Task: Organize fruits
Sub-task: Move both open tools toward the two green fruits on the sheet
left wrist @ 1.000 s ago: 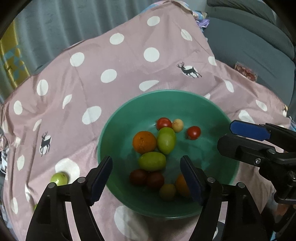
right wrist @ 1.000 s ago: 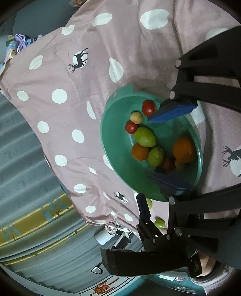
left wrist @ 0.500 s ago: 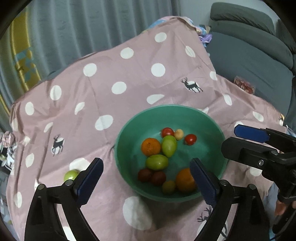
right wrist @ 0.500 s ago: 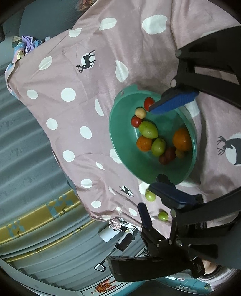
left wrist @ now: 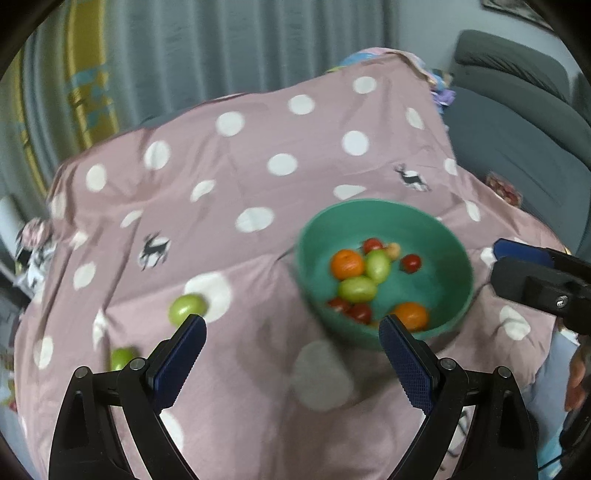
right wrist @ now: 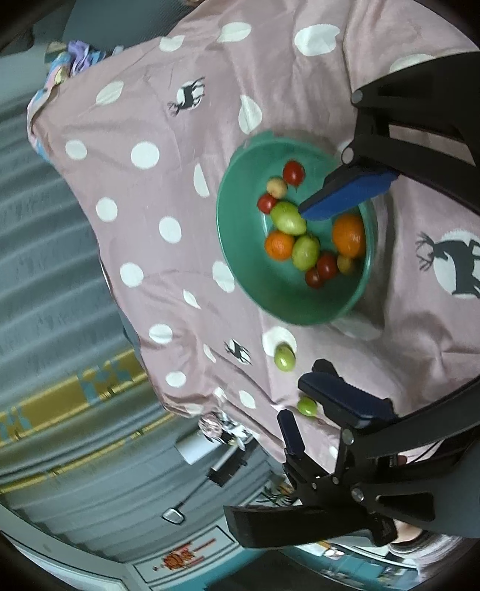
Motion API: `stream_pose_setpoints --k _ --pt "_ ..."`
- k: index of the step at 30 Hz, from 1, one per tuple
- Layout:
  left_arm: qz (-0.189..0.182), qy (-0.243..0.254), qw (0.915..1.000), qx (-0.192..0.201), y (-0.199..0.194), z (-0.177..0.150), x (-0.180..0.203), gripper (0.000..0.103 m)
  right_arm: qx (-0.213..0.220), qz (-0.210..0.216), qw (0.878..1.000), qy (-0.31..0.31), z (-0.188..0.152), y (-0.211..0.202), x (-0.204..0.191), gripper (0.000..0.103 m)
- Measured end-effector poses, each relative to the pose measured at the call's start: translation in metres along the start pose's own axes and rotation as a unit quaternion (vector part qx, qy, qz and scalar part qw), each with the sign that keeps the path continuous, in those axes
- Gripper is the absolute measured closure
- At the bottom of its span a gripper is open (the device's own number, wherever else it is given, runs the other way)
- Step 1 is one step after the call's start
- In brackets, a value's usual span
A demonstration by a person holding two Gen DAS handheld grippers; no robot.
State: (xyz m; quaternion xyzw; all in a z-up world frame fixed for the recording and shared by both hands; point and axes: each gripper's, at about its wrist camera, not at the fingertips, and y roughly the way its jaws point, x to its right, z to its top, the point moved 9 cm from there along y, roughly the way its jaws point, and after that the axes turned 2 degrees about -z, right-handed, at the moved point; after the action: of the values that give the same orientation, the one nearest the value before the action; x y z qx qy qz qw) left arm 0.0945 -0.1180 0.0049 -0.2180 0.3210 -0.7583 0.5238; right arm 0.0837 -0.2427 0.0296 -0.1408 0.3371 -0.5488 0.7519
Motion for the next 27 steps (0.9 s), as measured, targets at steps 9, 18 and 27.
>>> stream_pose_setpoints --k 9,18,27 --pt "0.030 -0.061 0.9976 -0.007 -0.013 -0.030 -0.060 0.009 -0.030 0.024 0.999 -0.037 -0.010 0.020 -0.038 0.018" --pt "0.020 -0.096 0.9952 -0.007 -0.016 -0.053 -0.093 0.009 -0.057 0.035 0.996 -0.067 -0.021 0.039 -0.067 0.018" --pt "0.021 -0.144 0.9893 -0.011 -0.020 -0.087 -0.147 0.009 -0.088 0.045 0.992 -0.078 -0.033 0.060 -0.080 0.018"
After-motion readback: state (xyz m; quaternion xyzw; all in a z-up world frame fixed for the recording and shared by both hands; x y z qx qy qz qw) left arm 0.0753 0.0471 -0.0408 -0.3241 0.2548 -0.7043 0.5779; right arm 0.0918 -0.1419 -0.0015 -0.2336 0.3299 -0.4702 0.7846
